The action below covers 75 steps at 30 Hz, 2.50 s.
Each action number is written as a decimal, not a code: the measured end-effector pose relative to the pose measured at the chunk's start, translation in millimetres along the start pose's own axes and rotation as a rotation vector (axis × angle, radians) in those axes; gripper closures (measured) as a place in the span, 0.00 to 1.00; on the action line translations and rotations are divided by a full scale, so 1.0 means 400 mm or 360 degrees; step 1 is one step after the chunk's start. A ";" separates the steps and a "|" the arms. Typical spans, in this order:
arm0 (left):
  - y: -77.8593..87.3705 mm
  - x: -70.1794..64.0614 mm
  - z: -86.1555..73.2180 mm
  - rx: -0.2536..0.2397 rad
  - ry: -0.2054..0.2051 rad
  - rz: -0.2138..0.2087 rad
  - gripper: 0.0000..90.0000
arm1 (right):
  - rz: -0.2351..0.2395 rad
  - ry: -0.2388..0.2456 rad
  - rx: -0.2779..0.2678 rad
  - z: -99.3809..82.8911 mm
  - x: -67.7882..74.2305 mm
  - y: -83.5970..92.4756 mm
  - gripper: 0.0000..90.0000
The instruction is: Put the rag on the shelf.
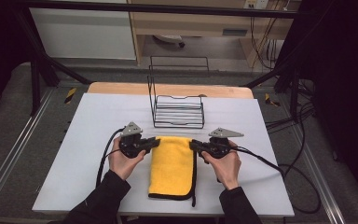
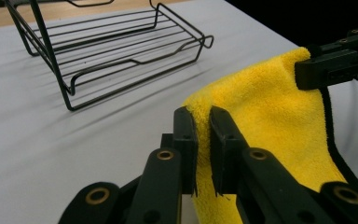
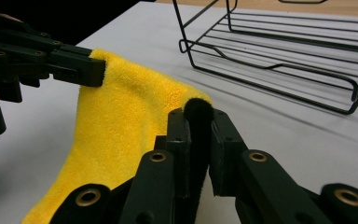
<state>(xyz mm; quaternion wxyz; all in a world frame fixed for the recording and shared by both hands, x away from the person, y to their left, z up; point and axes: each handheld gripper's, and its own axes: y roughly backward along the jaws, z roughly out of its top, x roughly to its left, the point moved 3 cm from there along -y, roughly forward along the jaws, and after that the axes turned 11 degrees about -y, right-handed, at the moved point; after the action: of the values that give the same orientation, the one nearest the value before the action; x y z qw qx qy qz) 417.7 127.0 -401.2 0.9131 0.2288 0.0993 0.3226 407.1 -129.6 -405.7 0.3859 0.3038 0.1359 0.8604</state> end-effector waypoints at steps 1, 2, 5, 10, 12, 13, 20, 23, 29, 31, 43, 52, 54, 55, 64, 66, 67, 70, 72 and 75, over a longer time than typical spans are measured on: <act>0.004 -0.003 0.004 -0.0010 -0.0004 0.0001 0.91 | 0.0005 0.0006 -0.0008 0.003 0.002 0.004 0.89; 0.007 -0.005 0.008 -0.0021 -0.0016 0.0004 0.91 | 0.0009 0.0013 -0.0017 0.007 0.005 0.009 0.89; 0.021 -0.012 0.023 -0.0051 -0.0041 0.0016 0.91 | 0.0022 0.0033 -0.0051 0.018 0.015 0.022 0.89; 0.044 -0.026 0.051 -0.0113 -0.0083 0.0031 0.91 | 0.0037 0.0078 -0.0109 0.037 0.027 0.043 0.89; 0.052 -0.030 0.062 -0.0133 -0.0098 0.0033 0.91 | 0.0044 0.0101 -0.0133 0.045 0.032 0.052 0.89; 0.055 -0.031 0.067 -0.0144 -0.0102 0.0034 0.91 | 0.0048 0.0111 -0.0143 0.049 0.036 0.056 0.90; 0.071 -0.028 0.098 -0.0231 -0.0108 0.0052 0.91 | 0.0067 0.0174 -0.0226 0.081 0.055 0.084 0.90; 0.077 -0.028 0.111 -0.0266 -0.0121 0.0068 0.91 | 0.0064 0.0197 -0.0257 0.094 0.061 0.090 0.90; 0.085 -0.026 0.136 -0.0314 -0.0135 0.0080 0.91 | 0.0063 0.0224 -0.0307 0.115 0.069 0.102 0.90; 0.088 -0.026 0.147 -0.0333 -0.0146 0.0085 0.91 | 0.0060 0.0232 -0.0332 0.123 0.071 0.107 0.90; 0.099 -0.025 0.205 -0.0426 -0.0182 0.0126 0.91 | 0.0032 0.0297 -0.0448 0.176 0.091 0.139 0.89; 0.112 -0.024 0.246 -0.0500 -0.0192 0.0153 0.91 | 0.0023 0.0325 -0.0537 0.214 0.101 0.155 0.90; 0.115 -0.023 0.256 -0.0518 -0.0192 0.0156 0.91 | 0.0023 0.0327 -0.0556 0.222 0.104 0.159 0.90; 0.116 -0.023 0.260 -0.0525 -0.0194 0.0161 0.91 | 0.0023 0.0326 -0.0562 0.226 0.106 0.161 0.90; 0.128 -0.015 0.295 -0.0601 -0.0207 0.0190 0.91 | 0.0035 0.0350 -0.0625 0.259 0.121 0.177 0.89; 0.131 -0.013 0.305 -0.0614 -0.0209 0.0195 0.91 | 0.0032 0.0362 -0.0642 0.267 0.126 0.179 0.89; 0.132 -0.012 0.310 -0.0618 -0.0209 0.0196 0.91 | 0.0026 0.0374 -0.0652 0.272 0.128 0.181 0.89; 0.138 -0.008 0.323 -0.0637 -0.0211 0.0202 0.91 | 0.0019 0.0396 -0.0668 0.285 0.136 0.186 0.90; 0.142 -0.006 0.332 -0.0658 -0.0205 0.0208 0.91 | 0.0021 0.0399 -0.0682 0.293 0.142 0.190 0.90; 0.150 -0.004 0.346 -0.0677 -0.0216 0.0217 0.91 | 0.0019 0.0412 -0.0706 0.306 0.150 0.194 0.90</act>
<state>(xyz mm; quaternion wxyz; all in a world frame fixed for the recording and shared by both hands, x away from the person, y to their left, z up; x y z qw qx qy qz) 429.6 118.2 -250.9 0.9214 0.0586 -0.0483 0.3811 407.8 -136.5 -249.2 0.4173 0.0999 -0.0095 0.9032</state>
